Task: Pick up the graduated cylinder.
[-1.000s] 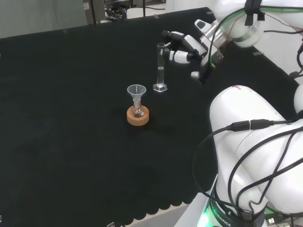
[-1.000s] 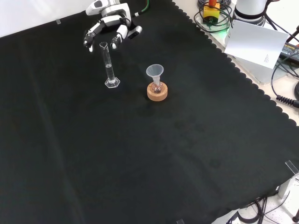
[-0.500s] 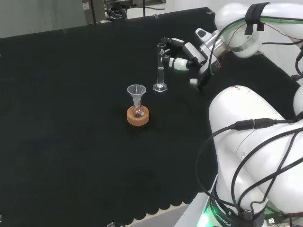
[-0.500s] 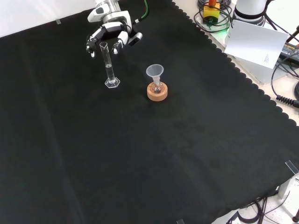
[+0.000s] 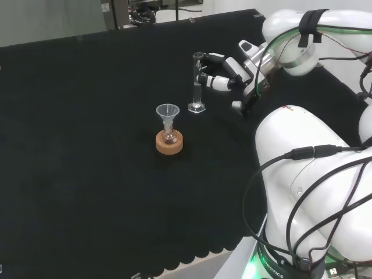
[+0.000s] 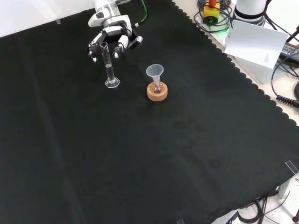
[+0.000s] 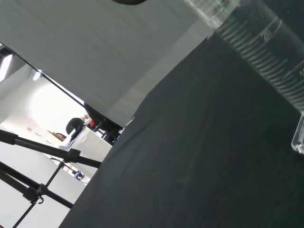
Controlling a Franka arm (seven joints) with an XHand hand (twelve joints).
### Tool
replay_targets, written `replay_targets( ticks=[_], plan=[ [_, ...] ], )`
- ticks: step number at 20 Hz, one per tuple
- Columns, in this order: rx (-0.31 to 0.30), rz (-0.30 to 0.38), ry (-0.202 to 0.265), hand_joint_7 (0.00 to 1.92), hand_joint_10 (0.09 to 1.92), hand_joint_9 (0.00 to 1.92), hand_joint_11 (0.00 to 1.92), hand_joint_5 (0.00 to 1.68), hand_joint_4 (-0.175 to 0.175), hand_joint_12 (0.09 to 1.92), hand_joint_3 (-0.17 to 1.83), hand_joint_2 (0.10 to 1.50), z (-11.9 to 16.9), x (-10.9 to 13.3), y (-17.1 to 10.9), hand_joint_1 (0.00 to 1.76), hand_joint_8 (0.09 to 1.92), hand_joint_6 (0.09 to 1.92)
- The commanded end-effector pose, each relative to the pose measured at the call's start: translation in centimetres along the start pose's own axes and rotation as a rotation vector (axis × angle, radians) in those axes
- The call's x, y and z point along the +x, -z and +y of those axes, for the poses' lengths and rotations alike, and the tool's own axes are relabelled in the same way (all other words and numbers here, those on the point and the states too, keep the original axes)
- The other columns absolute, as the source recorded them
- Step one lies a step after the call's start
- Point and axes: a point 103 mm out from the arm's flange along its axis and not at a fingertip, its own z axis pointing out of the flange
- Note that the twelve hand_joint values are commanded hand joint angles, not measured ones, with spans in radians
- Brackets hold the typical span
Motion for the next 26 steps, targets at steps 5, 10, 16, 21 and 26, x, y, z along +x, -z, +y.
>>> replay_targets(
  ticks=[5, 10, 16, 21, 26],
  plan=[
    [0.031, 0.035, 0.027, 0.54, 0.48, 0.75, 0.43, 0.56, 0.004, 1.28, -0.17, 0.99, 0.2, -0.9, -1.8, 0.93, 0.56, 0.09],
    [0.017, 0.059, 0.023, 0.55, 0.47, 0.76, 0.44, 0.55, 0.005, 1.28, -0.17, 0.98, 0.2, -1.3, -2.4, 0.93, 0.56, 0.09],
    [0.01, 0.075, 0.02, 0.58, 0.47, 0.78, 0.46, 0.57, 0.009, 1.28, -0.17, 0.98, 0.3, -1.8, -2.8, 0.94, 0.56, 0.09],
    [0.001, 0.077, 0.022, 0.61, 0.45, 0.83, 0.52, 0.61, 0.013, 1.24, -0.17, 0.97, 0.3, -2.0, -2.7, 0.94, 0.55, 0.09],
    [0.015, 0.071, 0.028, 0.64, 0.41, 0.87, 0.58, 0.65, 0.018, 1.2, -0.17, 0.99, 0.8, -1.7, -3.2, 0.96, 0.54, 0.14]
  ],
)
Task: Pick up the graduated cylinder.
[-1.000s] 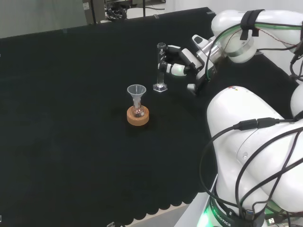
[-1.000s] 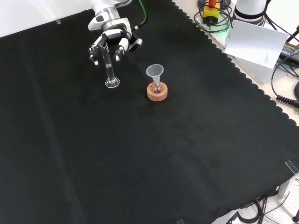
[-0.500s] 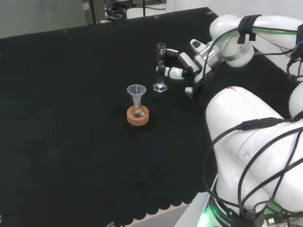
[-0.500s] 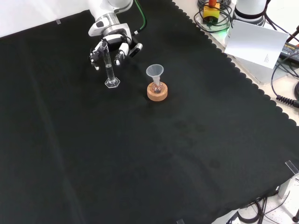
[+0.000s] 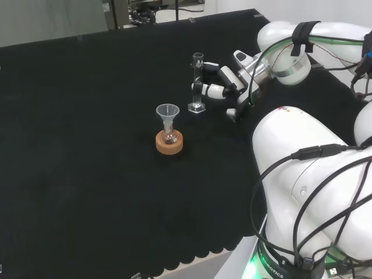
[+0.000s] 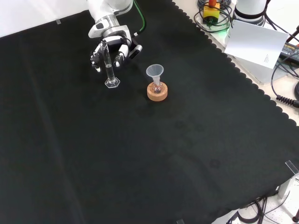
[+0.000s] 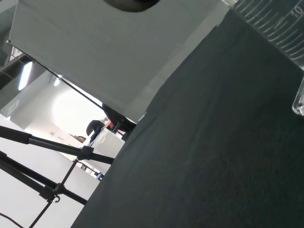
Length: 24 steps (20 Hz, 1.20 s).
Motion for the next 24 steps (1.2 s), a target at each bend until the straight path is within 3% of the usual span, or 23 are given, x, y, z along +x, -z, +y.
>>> replay_targets(
  ticks=[1, 11, 16, 24],
  plan=[
    [0.02, 0.002, 0.006, 0.64, 0.41, 0.88, 0.59, 0.66, 0.018, 1.19, -0.17, 0.99, 0.39, 0.15, -0.49, 0.96, 0.54, 0.14],
    [0.007, 0.022, 0.007, 0.67, 0.36, 0.93, 0.67, 0.66, 0.016, 1.14, -0.17, 1.01, 0.27, -0.31, -0.44, 0.98, 0.55, 0.22],
    [0.005, 0.022, 0.016, 0.7, 0.3, 0.98, 0.71, 0.63, 0.018, 1.11, -0.17, 1.03, 0.47, 0.17, -0.58, 0.98, 0.54, 0.38],
    [0.0, 0.019, 0.023, 0.72, 0.28, 1.03, 0.78, 0.63, 0.017, 1.07, -0.17, 1.05, 0.63, 0.37, -0.53, 1.0, 0.54, 0.47]
  ],
)
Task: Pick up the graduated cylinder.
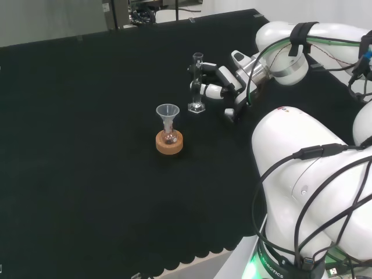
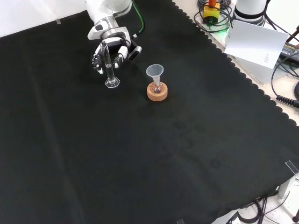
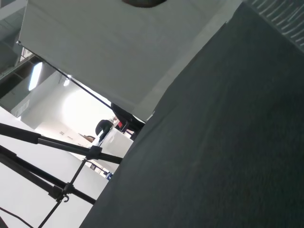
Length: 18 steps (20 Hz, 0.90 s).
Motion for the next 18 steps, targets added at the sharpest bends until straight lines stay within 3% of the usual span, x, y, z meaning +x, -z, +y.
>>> replay_targets(
  ticks=[1, 8, 18],
  plan=[
    [-0.004, 0.006, 0.005, 0.72, 0.28, 1.04, 0.79, 0.62, 0.017, 1.06, -0.17, 1.05, 0.13, 0.22, -0.03, 1.0, 0.54, 0.48],
    [-0.005, -0.01, 0.0, 0.74, 0.26, 1.06, 0.82, 0.65, 0.02, 1.04, -0.17, 1.09, 0.43, 0.74, -0.57, 1.03, 0.55, 0.53],
    [-0.003, -0.047, -0.009, 0.85, 0.2, 1.14, 0.99, 0.7, 0.008, 0.93, -0.17, 1.28, 0.4, 0.92, 0.23, 1.18, 0.63, 0.7]
  ],
)
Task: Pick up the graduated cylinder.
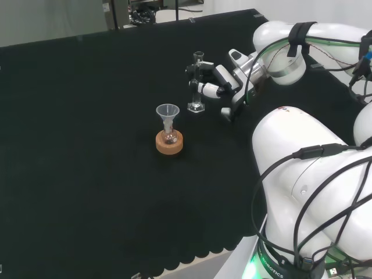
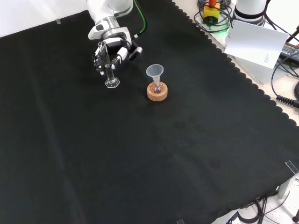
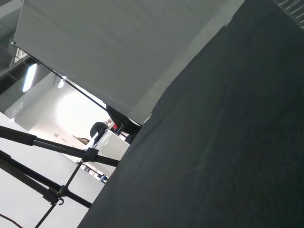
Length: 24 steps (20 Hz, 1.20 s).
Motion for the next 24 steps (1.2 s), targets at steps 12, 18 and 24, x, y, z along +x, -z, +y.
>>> replay_targets(
  ticks=[12, 18, 24],
  plan=[
    [0.123, -0.325, 0.009, 0.93, 0.19, 1.24, 1.09, 0.84, -0.162, 0.88, -0.03, 1.21, 0.5, 2.8, 4.3, 1.13, 0.64, 1.16],
    [0.211, -0.42, -0.002, 0.95, 0.19, 1.26, 1.1, 0.85, -0.175, 0.88, -0.02, 1.19, 0.4, 5.0, 5.8, 1.13, 0.65, 1.2],
    [0.28, -0.474, -0.018, 0.95, 0.18, 1.27, 1.1, 0.85, -0.175, 0.88, -0.01, 1.19, -0.6, 7.6, 6.9, 1.13, 0.64, 1.19]
  ],
)
